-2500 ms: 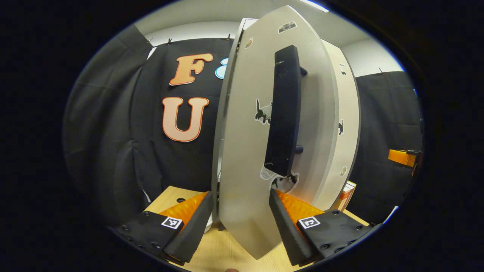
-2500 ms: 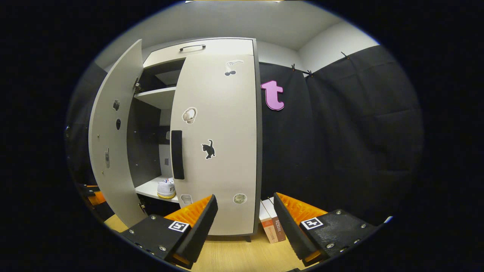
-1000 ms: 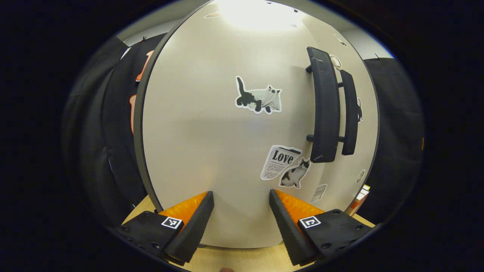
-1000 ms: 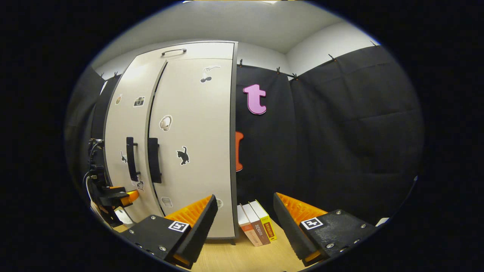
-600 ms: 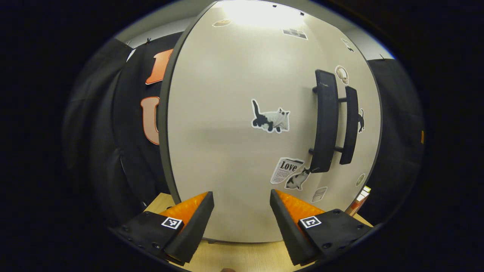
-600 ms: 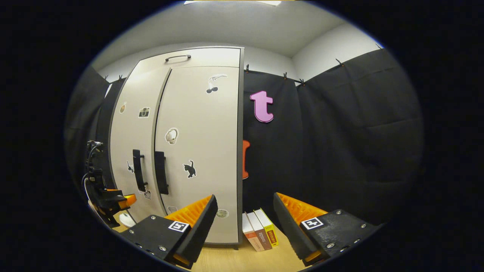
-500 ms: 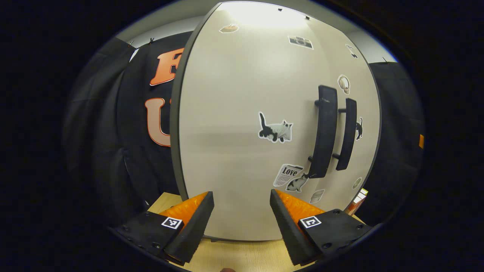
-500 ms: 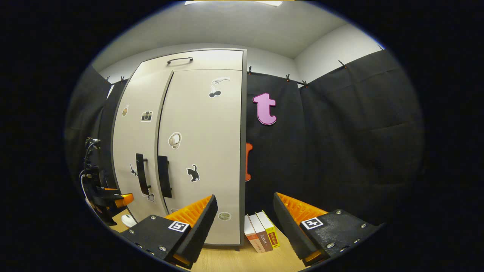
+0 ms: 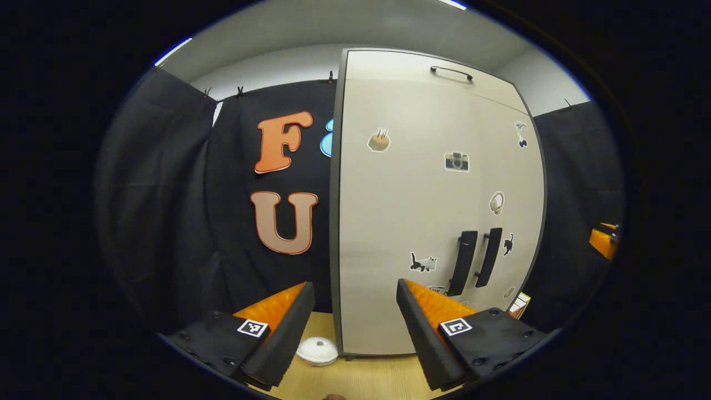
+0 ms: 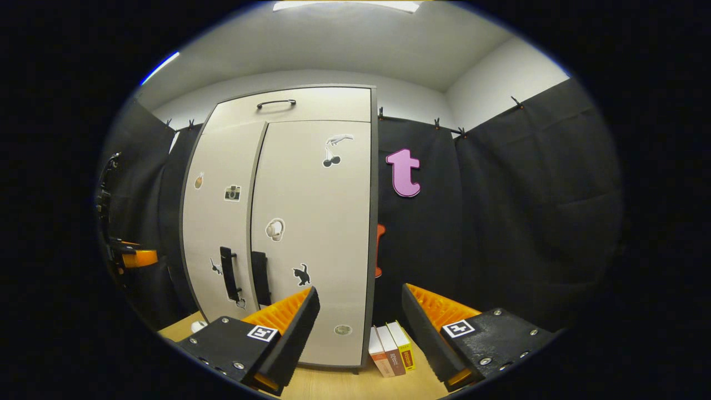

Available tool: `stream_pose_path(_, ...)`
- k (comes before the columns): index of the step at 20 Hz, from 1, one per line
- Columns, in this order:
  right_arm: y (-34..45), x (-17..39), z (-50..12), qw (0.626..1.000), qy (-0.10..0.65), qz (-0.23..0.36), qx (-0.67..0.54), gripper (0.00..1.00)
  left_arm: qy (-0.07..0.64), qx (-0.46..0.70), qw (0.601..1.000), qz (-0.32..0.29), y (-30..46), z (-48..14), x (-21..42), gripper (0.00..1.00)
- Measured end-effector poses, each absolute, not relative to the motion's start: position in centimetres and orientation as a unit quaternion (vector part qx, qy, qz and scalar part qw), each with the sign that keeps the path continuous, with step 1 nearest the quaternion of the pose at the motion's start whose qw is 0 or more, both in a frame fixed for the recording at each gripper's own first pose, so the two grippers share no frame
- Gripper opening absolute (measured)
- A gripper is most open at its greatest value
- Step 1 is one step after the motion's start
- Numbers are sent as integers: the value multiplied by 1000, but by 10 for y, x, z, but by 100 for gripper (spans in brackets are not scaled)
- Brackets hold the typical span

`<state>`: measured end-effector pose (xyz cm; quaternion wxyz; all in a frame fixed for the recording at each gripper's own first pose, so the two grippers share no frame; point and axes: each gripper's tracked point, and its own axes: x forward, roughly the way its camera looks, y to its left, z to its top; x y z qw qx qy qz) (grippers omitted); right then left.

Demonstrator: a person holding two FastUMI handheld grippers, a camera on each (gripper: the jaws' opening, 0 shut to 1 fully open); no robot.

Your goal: Grab one shoe with the right hand and put it into the shoe cabinet, grab the other shoe with the left hand and put it into the shoe cabinet; then close the right door with the right hand and the left door with the left hand.

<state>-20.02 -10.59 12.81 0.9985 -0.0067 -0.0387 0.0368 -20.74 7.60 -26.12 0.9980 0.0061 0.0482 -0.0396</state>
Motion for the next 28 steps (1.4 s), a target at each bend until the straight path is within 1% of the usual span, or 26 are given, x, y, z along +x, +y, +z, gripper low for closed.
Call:
stream_pose_path(7, -101, -210, 151, 997, -45, 57, 11, 92, 3, 15, 1000, 9, 141, -197, -263, 96)
stream_pose_path(8, -101, -211, 154, 997, -47, 58, 10, 92, -3, 21, 1000, 20, 152, -191, -269, 94)
stream_pose_path(9, -99, -212, 157, 997, -48, 61, 9, 92, -6, 23, 999, 28, 159, -187, -275, 94)
stream_pose_path(12, -92, -214, 162, 996, -49, 74, 15, 92, -9, 12, 999, 36, 172, -180, -287, 99)
stream_pose_path(14, -91, -214, 164, 996, -49, 76, 12, 92, -16, 5, 999, 40, 180, -173, -294, 94)
stream_pose_path(16, -87, -215, 165, 996, -48, 79, 13, 92, -23, 7, 998, 52, 190, -169, -299, 94)
stream_pose_path(17, -87, -215, 165, 996, -47, 81, 13, 92, -26, 9, 998, 58, 195, -167, -301, 96)
stream_pose_path(18, -87, -215, 165, 996, -47, 81, 13, 92, -26, 9, 998, 61, 198, -167, -302, 96)
stream_pose_path(19, -87, -215, 165, 996, -48, 79, 12, 92, -26, 6, 998, 61, 198, -167, -303, 96)
stream_pose_path(20, -87, -215, 166, 996, -48, 78, 11, 92, -25, 4, 998, 61, 198, -168, -304, 94)
stream_pose_path(21, -87, -216, 166, 996, -48, 79, 11, 92, -24, 3, 998, 62, 200, -168, -304, 94)
stream_pose_path(22, -87, -217, 167, 996, -48, 79, 12, 92, -24, 3, 998, 63, 201, -169, -305, 96)
stream_pose_path(28, -89, -220, 169, 995, -51, 79, 14, 92, -18, 4, 998, 55, 197, -171, -306, 96)
